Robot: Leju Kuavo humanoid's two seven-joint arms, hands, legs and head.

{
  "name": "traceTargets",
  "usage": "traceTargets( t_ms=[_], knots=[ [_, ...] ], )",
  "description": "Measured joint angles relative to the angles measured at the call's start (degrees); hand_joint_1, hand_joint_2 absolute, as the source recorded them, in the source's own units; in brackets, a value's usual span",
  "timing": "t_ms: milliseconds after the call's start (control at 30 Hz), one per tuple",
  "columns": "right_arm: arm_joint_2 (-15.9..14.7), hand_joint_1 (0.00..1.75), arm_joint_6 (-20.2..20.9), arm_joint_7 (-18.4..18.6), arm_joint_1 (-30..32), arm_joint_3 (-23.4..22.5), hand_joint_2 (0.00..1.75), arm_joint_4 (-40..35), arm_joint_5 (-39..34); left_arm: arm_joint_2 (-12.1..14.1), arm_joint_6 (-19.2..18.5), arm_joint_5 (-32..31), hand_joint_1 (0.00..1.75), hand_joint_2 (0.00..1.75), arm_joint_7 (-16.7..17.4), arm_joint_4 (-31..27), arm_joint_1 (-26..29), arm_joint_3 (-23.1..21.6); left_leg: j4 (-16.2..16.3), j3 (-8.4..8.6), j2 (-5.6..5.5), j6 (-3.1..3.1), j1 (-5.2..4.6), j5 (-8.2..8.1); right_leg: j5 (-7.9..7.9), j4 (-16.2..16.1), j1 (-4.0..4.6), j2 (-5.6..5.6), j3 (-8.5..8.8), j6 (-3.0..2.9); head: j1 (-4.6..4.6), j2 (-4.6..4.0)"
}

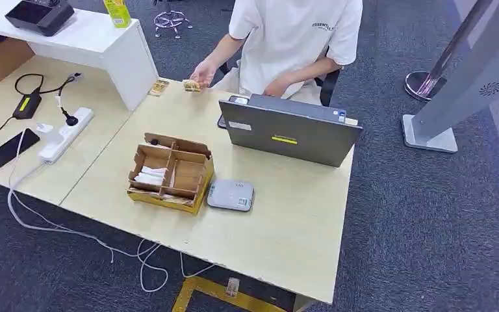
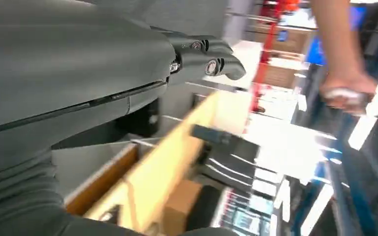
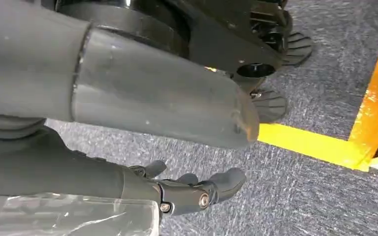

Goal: Pass the card to the sensor for recognition and then transmit it.

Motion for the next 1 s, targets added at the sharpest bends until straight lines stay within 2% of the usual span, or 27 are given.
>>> traceTargets(
  t_ms=[67, 133, 200, 267, 400, 500, 667, 767, 833, 1000],
  knots=[
    [0.0, 0.00, 0.2, 0.4, -0.1, 0.5, 0.00, 0.0, 0.5, 1.2, 2.1, -1.1, 0.00, 0.00, 1.6, -3.2, -1.6, -0.6, 0.0, 0.06, 0.10, -0.02, 0.07, 0.02, 0.01, 0.0, -0.04, 0.03, -0.07, -0.01, -0.13, 0.00],
    [0.0, 0.00, 0.3, 1.1, -0.2, 1.4, 0.00, 0.0, 0.9, 3.8, 5.6, -5.4, 0.00, 0.00, 2.5, -4.2, -5.2, -2.8, 0.0, 0.01, -0.06, -0.10, 0.20, 0.10, 0.01, 0.0, 0.03, -0.11, -0.05, -0.01, -0.15, 0.00],
    [0.0, 0.00, 0.4, 1.6, -0.7, 1.8, 0.00, 0.0, 1.3, 6.5, 8.2, -9.6, 0.00, 0.00, 2.7, -4.2, -9.3, -6.5, 0.0, 0.00, -0.30, -0.25, 0.23, 0.21, 0.03, 0.0, 0.07, -0.28, 0.00, -0.03, -0.09, 0.00],
    [0.0, 0.00, 0.6, 1.9, -1.1, 2.5, 0.00, 0.0, 1.5, 8.2, 10.5, -13.2, 0.00, 0.00, 2.2, -4.2, -13.3, -10.1, 0.0, 0.03, -0.25, -0.27, 0.24, 0.24, 0.18, 0.0, 0.08, -0.25, -0.04, -0.23, -0.11, 0.00],
    [0.0, 0.00, 1.0, 2.9, -1.6, 3.2, 0.00, 0.0, 1.5, 9.0, 16.3, -22.3, 0.00, 0.00, 2.9, -3.4, -23.2, -18.9, 0.0, 0.01, -0.25, -0.26, 0.28, 0.43, 0.25, 0.0, 0.12, -0.25, -0.04, -0.18, -0.09, 0.00],
    [0.0, 0.00, 1.4, 3.0, -2.3, 3.7, 0.00, 0.0, 1.4, 8.3, 20.7, -29.0, 0.00, 0.00, 3.7, -1.9, -30.1, -26.2, 0.0, 0.00, -0.22, -0.26, 0.28, 0.48, 0.40, 0.0, 0.12, -0.23, -0.07, -0.24, -0.09, 0.02],
    [0.0, 0.00, 1.8, 3.0, -2.8, 4.1, 0.00, 0.0, 1.2, 5.0, 25.8, -40.0, 0.00, 0.00, 4.6, 1.0, -38.7, -38.2, 0.1, 0.00, -0.10, -0.24, 0.27, 0.51, 0.53, 0.0, 0.11, -0.11, -0.10, -0.15, -0.13, 0.00],
    [0.0, 0.00, 2.1, 2.9, -2.6, 4.1, 0.00, 0.0, 1.0, 2.5, 28.4, -46.2, 0.00, 0.00, 5.9, 1.5, -40.6, -44.6, 0.1, 0.00, 0.05, -0.24, 0.24, 0.51, 0.60, 0.0, 0.07, 0.08, -0.12, -0.04, -0.07, 0.00],
    [0.0, 0.00, 2.1, 2.7, -2.4, 4.1, 0.00, 0.1, 0.8, 0.9, 29.2, -47.9, 0.00, 0.00, 6.4, 1.5, -40.9, -47.9, 0.1, -0.01, 0.12, -0.23, 0.20, 0.49, 0.60, 0.0, 0.06, 0.17, -0.12, -0.04, -0.07, 0.00],
    [-0.1, 0.00, 2.1, 2.6, -2.0, 4.1, 0.00, 0.3, 0.3, -1.1, 29.3, -50.5, 0.00, 0.00, 8.3, 1.5, -41.3, -51.7, 0.1, -0.04, 0.56, -0.22, 0.07, 0.48, 0.66, 0.0, 0.06, 0.60, -0.18, -0.08, -0.07, 0.00]
  ],
)
